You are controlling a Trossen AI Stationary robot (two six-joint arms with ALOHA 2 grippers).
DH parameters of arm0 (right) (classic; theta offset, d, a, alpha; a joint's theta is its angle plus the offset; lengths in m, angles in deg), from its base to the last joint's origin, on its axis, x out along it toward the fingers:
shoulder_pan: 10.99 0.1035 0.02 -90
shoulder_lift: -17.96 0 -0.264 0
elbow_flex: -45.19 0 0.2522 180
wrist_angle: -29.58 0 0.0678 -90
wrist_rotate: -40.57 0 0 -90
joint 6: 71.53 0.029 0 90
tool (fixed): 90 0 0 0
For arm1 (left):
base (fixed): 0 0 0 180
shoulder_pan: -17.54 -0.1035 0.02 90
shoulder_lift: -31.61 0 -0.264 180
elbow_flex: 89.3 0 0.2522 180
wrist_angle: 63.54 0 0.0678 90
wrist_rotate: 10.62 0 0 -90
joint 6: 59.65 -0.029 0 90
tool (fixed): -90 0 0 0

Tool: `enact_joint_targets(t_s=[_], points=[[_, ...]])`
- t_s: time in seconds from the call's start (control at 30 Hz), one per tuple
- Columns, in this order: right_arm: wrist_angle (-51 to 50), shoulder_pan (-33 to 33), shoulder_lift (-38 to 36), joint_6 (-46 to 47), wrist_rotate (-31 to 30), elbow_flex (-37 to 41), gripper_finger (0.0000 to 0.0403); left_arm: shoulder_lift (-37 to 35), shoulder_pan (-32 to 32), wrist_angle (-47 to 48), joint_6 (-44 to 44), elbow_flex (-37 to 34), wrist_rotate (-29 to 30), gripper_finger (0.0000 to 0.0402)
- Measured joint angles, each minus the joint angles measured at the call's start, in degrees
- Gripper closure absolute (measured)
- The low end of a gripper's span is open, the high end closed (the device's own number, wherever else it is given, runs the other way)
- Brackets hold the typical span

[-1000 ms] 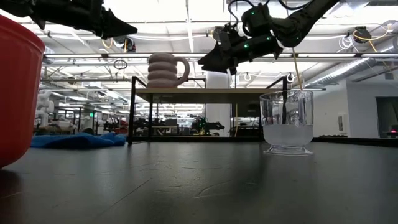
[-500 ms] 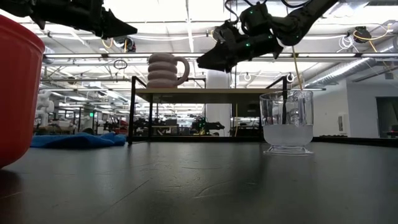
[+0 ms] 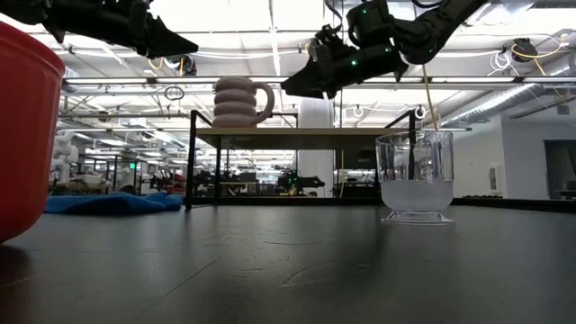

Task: Stack small to large cups/mugs on shelf
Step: Put the purple mug on the shelf

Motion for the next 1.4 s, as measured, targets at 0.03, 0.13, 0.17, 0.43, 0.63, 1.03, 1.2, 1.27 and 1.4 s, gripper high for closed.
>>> enact_joint_targets(t_s=[0.03,0.13,0.17,0.43,0.63,1.03,1.2,1.27,1.4], points=[[0.0,0.0,0.0,0.7,0.0,0.0,0.0163,0.0,0.0,0.0,0.0,0.0,0.0,0.0371],[-0.3,0.0,1.0,1.8,0.5,-1.1,0.0164,0.0,0.0,0.0,0.0,0.0,0.0,0.0371],[-0.3,0.0,1.7,2.2,0.5,-1.6,0.0164,0.0,0.0,0.0,0.0,0.0,0.0,0.0371],[-0.6,0.0,7.3,4.5,0.5,-6.6,0.0160,0.0,0.0,2.1,0.0,0.0,0.0,0.0371],[0.0,0.0,7.2,5.1,0.5,-6.8,0.0160,0.0,0.0,3.0,0.0,0.0,-0.5,0.0371],[1.2,2.3,7.8,6.4,0.7,-6.8,0.0161,0.0,0.0,2.9,-0.2,0.0,-1.5,0.0371],[2.4,3.5,7.8,6.4,0.7,-6.8,0.0161,0.0,0.0,2.9,0.0,0.0,-1.5,0.0371],[3.2,3.9,7.8,6.4,0.7,-6.8,0.0161,0.0,0.0,2.9,0.1,0.0,-1.5,0.0371],[3.4,4.7,7.8,6.8,0.7,-6.8,0.0161,0.0,0.0,2.9,0.1,0.0,-1.5,0.0371]])
